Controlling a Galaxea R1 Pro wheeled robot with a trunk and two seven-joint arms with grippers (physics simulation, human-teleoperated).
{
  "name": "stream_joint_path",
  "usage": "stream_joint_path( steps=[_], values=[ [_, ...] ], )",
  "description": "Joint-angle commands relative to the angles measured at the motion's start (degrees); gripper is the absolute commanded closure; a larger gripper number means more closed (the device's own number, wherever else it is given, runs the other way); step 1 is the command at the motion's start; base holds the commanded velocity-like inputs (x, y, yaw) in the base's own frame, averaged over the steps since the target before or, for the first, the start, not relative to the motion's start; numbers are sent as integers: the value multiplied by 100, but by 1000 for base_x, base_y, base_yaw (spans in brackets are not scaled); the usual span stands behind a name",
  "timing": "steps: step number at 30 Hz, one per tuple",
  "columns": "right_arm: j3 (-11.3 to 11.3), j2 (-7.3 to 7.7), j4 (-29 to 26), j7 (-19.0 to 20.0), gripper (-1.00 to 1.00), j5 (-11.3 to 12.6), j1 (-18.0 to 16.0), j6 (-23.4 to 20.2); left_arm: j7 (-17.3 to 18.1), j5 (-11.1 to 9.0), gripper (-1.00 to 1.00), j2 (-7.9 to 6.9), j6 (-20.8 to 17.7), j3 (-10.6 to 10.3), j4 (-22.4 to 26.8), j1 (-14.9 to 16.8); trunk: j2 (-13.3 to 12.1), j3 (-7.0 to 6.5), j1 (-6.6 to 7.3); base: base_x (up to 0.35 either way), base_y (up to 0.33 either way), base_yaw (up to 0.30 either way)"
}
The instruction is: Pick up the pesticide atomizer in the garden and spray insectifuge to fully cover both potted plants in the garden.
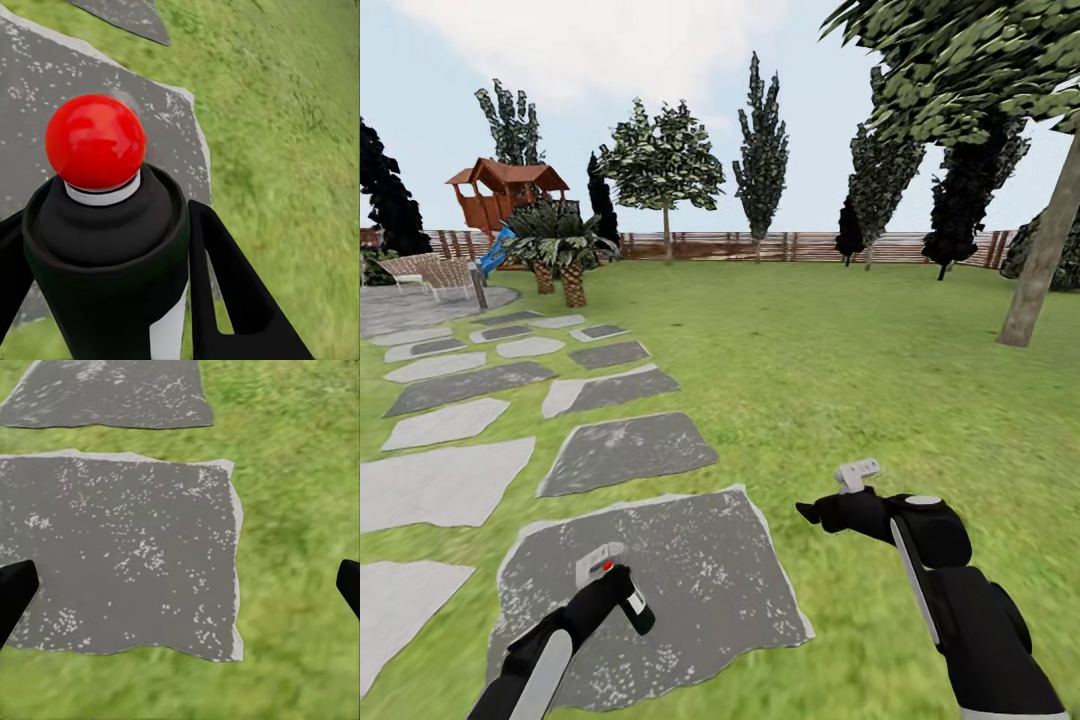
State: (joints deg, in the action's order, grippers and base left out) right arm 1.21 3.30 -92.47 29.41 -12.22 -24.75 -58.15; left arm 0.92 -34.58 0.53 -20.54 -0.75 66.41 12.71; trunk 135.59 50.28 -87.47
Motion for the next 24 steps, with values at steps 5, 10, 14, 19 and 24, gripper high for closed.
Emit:
stream_joint_path(
  steps=[5, 10, 14, 19, 24],
  values=[
    [292, 17, -8, 38, -100, -70, -4, -7, 21, -30, 100, 22, 11, 160, 29, -64, 2, 6, -2, 320, 108, 258],
    [309, 19, -8, 38, -100, -70, -4, -3, 29, -23, 100, 28, -35, 146, -24, -66, 2, 6, -2, 331, 30, 266],
    [304, 20, -8, 33, -100, -70, -4, -3, 20, -18, 100, 34, -37, 146, -33, -67, 2, 6, -2, 334, 3, 267],
    [301, 20, -8, 30, -100, -70, -4, -3, 14, -14, 100, 35, -38, 147, -39, -67, 2, 6, -2, 336, 1, 267],
    [301, 21, -8, 30, -100, -70, -4, 3, 14, -14, 100, 35, -38, 149, -63, -66, 2, 6, -2, 336, 0, 267]
  ],
)
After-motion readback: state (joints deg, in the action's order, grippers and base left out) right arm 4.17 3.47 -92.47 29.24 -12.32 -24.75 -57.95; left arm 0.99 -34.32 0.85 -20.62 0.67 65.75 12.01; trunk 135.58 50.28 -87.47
